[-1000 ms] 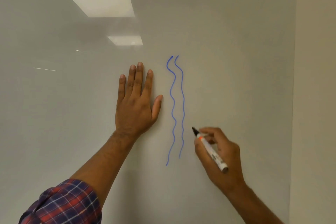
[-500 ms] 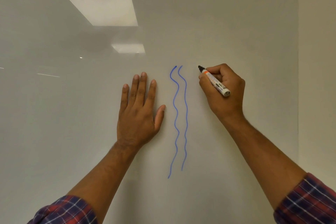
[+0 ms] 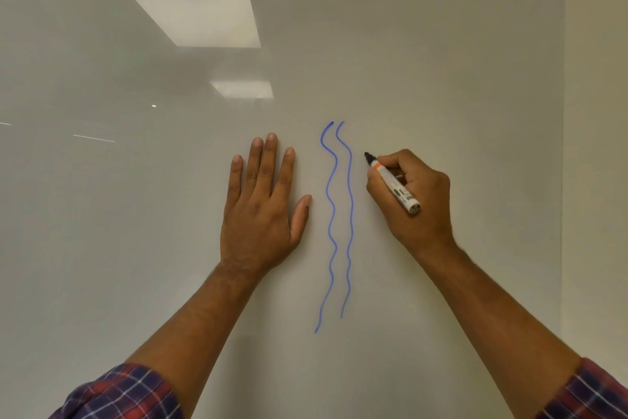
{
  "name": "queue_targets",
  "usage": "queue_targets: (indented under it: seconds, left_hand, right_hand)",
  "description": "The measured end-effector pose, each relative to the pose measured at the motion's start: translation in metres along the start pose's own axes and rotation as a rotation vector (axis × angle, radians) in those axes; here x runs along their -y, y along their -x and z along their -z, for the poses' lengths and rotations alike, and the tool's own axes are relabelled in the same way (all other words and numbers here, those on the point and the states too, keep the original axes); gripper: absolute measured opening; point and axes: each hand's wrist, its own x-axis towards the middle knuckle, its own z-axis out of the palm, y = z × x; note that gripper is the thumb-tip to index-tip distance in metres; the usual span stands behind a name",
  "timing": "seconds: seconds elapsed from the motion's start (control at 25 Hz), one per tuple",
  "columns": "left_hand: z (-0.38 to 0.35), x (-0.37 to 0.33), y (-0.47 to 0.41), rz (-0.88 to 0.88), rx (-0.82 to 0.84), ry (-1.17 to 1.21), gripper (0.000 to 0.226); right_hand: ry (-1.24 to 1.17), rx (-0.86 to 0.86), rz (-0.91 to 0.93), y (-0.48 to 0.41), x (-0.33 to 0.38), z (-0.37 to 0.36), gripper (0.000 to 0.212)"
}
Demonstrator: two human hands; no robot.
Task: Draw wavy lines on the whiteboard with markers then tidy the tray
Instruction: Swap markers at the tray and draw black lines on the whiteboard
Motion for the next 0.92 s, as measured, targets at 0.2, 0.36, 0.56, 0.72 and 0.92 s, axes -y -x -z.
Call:
queue_targets:
  seconds: [0.2,0.36,0.56,0.72,0.92]
  left_hand:
    - [0.000,-0.001,0.000,0.002,0.005,-0.007,0.073]
    - [0.000,0.000,0.000,0.000,0.010,-0.010,0.073]
    - [0.000,-0.001,0.000,-0.002,0.015,-0.015,0.073]
    - [0.000,-0.001,0.001,0.003,0.008,-0.017,0.072]
    - [0.000,-0.001,0.001,0.007,0.011,-0.021,0.071]
  right_hand:
    - [-0.015,-0.016,-0.089,0.042,-0.010,0.008,0.007]
    - [0.087,0.059,-0.024,0.090,-0.013,0.009,0.002]
    - [0.169,0.132,-0.051,0.149,-0.023,0.010,0.009]
    - [0.224,0.178,-0.100,0.182,-0.031,0.012,0.015]
    - [0.169,0.298,-0.241,0.222,-0.053,0.008,0.048]
